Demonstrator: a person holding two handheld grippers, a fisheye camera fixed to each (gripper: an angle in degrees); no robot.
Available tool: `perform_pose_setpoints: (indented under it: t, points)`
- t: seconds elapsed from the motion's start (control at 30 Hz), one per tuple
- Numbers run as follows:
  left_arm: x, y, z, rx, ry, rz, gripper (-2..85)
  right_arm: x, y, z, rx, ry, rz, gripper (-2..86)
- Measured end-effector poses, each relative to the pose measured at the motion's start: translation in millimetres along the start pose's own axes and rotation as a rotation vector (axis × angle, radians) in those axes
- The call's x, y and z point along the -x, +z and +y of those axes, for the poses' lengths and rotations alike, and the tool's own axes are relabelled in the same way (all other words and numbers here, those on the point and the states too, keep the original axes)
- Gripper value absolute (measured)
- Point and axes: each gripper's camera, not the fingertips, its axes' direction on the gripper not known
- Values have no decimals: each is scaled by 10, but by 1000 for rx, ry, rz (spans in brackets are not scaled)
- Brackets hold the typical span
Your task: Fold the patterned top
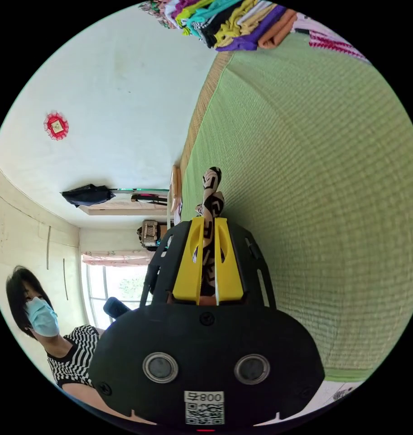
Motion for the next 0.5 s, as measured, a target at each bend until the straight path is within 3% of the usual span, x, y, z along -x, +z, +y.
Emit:
perform_pose_setpoints:
  t: [0.23,0.5]
  points:
    - [19,79,-152,-19,19,74,25,564,-245,5,-61,-17,79,30]
    - [252,-288,-25,-99,-30,121,23,1443,17,15,-89,-75,27,29]
